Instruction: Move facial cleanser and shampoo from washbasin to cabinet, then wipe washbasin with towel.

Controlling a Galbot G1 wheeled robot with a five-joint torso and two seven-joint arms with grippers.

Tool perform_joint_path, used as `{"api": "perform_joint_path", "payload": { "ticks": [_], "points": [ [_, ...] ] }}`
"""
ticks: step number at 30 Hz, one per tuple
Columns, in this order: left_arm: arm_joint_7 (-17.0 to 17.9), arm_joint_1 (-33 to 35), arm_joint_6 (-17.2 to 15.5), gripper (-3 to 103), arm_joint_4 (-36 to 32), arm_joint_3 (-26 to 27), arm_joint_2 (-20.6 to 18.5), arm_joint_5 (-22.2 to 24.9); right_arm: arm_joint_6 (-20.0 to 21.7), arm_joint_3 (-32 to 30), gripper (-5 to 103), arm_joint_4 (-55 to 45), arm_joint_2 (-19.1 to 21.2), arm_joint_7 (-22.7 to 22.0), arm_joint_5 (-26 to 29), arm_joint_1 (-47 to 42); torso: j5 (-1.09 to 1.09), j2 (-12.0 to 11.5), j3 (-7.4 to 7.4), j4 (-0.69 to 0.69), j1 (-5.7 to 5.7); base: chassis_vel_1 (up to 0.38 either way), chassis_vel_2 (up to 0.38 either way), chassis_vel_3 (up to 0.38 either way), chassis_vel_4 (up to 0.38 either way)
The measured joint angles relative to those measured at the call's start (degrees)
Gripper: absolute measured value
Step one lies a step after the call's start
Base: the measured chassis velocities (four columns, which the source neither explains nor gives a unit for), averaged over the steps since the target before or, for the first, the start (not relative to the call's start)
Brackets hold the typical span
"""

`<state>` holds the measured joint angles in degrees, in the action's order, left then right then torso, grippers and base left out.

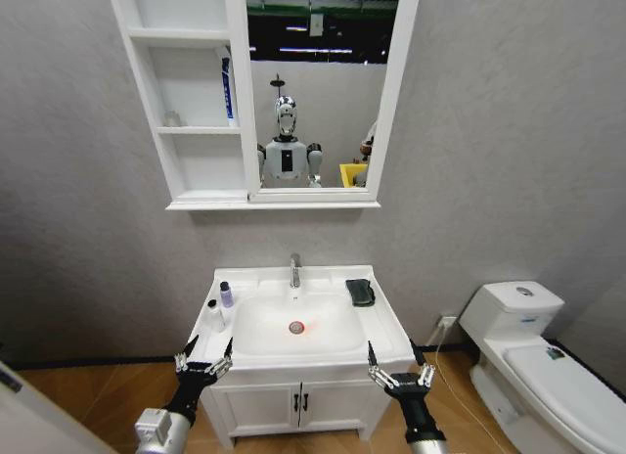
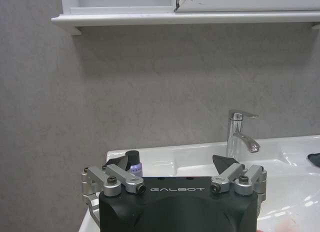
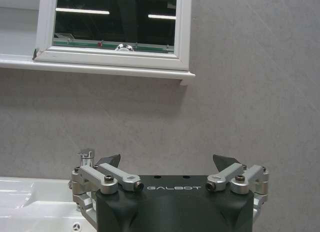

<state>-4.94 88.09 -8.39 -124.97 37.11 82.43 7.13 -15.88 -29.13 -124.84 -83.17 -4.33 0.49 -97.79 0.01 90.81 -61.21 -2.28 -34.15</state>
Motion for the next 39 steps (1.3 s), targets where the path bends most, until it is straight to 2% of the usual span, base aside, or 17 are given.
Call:
{"api": "perform_joint_path", "payload": {
  "ticks": [4,5,6,10,12,15,24,26,29,31,33,34,35,37,38,39],
  "points": [
    [0.8,-2.4,-0.3,94,3.3,-0.1,-0.7,0.1,0.3,-0.4,100,-0.1,0.4,0.4,0.5,0.0,-0.01,0.0,0.02,-0.05,0.06,-0.048,0.042,-0.042,-0.006],
    [1.0,-3.0,-0.3,96,4.6,0.0,-0.9,0.4,0.3,-0.5,100,-0.2,0.5,0.8,0.8,0.0,-0.02,0.0,0.03,-0.05,0.11,0.002,-0.039,-0.094,-0.002],
    [1.1,-4.0,-0.4,94,6.4,0.2,-1.4,0.9,0.2,-0.5,100,-0.3,0.7,1.2,1.0,-0.1,-0.02,0.0,0.04,0.02,0.15,0.063,-0.039,-0.061,0.005],
    [1.5,-7.1,-0.6,93,10.8,0.4,-2.4,2.1,-0.2,-0.7,100,-0.3,0.9,1.6,1.2,-0.4,-0.02,0.1,0.04,0.01,0.16,0.082,-0.045,-0.043,0.042],
    [1.7,-9.6,-0.8,92,13.6,0.9,-2.9,3.0,-0.2,-0.7,100,0.0,1.2,1.7,1.4,-0.3,-0.02,0.1,0.04,-0.03,0.16,0.04,-0.023,-0.024,0.021],
    [1.9,-12.2,-1.3,94,16.9,1.3,-3.4,4.3,-0.2,-0.9,100,0.2,1.9,1.7,2.0,0.1,-0.01,0.0,0.02,0.02,0.1,0.0,0.0,0.0,0.0],
    [2.0,-18.0,-2.0,94,23.9,0.6,-3.4,5.5,-0.2,-1.8,100,0.6,2.6,1.7,2.7,-0.3,-0.01,0.0,0.02,0.0,0.07,-0.006,0.004,0.018,-0.001],
    [2.0,-19.1,-2.0,96,25.2,0.3,-3.1,5.3,-0.2,-1.8,100,0.6,2.6,1.7,2.6,-0.3,-0.01,0.0,0.02,-0.01,0.07,0.0,0.0,0.0,0.0],
    [2.0,-20.6,-2.0,93,27.3,0.1,-3.0,4.9,-0.1,-1.7,100,0.6,2.4,1.6,2.5,-0.3,-0.01,0.0,0.02,-0.01,0.07,0.0,0.0,0.0,0.0],
    [2.0,-21.5,-2.0,83,28.8,0.1,-3.2,4.5,-0.1,-1.8,100,0.6,2.4,1.6,2.4,-0.4,-0.01,0.0,0.02,0.0,0.07,0.0,0.0,0.0,0.0],
    [1.9,-21.8,-2.0,83,29.3,0.2,-3.3,4.5,-0.1,-1.8,100,0.7,2.4,1.6,2.4,-0.5,-0.01,0.0,0.02,0.0,0.07,0.0,0.0,0.0,0.0],
    [1.5,-22.5,-1.9,72,30.1,0.3,-3.5,4.5,-0.1,-1.9,100,0.7,2.4,1.6,2.3,-0.7,-0.01,0.0,0.02,0.0,0.08,0.0,0.0,0.0,0.0],
    [1.5,-22.5,-1.9,72,30.1,0.3,-3.5,4.5,-0.1,-1.9,100,0.7,2.4,1.6,2.3,-0.7,-0.01,0.0,0.02,0.0,0.08,0.0,0.0,0.0,0.0],
    [1.1,-23.3,-1.9,61,30.9,0.4,-3.8,4.7,-0.1,-2.0,100,0.6,2.4,1.5,2.1,-1.0,-0.01,0.0,0.02,-0.01,0.08,0.0,0.0,0.0,0.0],
    [0.9,-23.4,-1.9,61,31.1,0.4,-3.9,4.7,-0.1,-2.0,100,0.6,2.4,1.5,2.1,-1.0,-0.01,0.0,0.02,0.0,0.09,0.0,0.0,0.0,0.0],
    [0.7,-23.8,-1.8,50,31.4,0.3,-4.0,4.7,-0.1,-2.1,100,0.5,2.4,1.5,2.1,-1.1,-0.01,0.0,0.02,0.0,0.09,0.0,0.0,0.0,0.0]
  ]
}}
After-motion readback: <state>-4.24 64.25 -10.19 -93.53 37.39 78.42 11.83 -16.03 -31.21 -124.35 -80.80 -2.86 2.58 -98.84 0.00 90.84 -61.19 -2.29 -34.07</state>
